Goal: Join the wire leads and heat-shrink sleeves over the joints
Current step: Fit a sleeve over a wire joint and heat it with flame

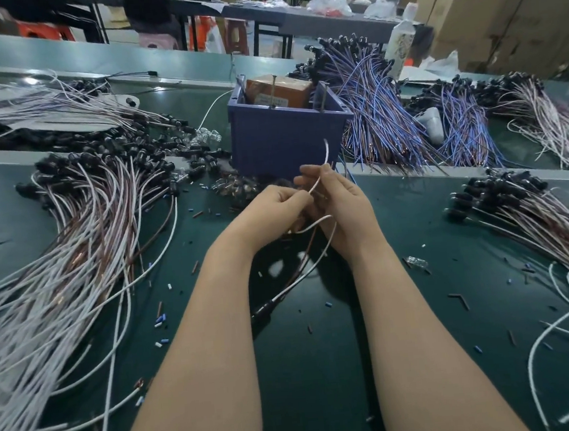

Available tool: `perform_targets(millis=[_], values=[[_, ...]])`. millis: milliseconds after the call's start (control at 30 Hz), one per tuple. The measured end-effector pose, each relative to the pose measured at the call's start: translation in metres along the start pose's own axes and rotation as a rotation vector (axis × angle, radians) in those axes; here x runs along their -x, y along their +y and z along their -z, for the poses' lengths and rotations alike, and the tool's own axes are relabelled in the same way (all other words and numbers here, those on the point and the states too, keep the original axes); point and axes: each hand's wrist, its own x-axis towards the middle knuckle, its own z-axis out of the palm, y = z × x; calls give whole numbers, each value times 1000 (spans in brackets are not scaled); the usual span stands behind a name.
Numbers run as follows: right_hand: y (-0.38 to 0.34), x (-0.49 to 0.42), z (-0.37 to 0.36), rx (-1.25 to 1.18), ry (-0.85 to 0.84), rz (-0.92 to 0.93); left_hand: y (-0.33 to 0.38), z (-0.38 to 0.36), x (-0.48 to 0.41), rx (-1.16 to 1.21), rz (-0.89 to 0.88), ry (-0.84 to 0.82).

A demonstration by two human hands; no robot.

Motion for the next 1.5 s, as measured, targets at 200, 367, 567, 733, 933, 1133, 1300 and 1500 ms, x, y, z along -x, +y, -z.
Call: perform_targets(millis=[200, 367, 567, 733, 933, 1133, 1300, 1500], values=[[2, -1, -3, 3, -69, 16, -4, 3, -5, -71, -20, 354], [7, -1, -7, 316, -55, 92, -6, 4, -6, -145, -101, 592], [10, 0, -11, 801, -143, 205, -1, 4, -9, 330, -134, 428], [11, 0, -12, 706, -119, 150, -3, 8, -8, 407, -96, 409], [7, -5, -5, 134, 135, 100, -4, 3, -9, 259, -107, 363], [8, -4, -9, 197, 123, 147, 3, 3, -1, 329, -43, 159], [6, -2, -7, 103, 85, 100, 5, 2, 4, 358, 37, -152], [5, -6, -6, 43, 40, 16, 3, 1, 1, 374, 34, -90]])
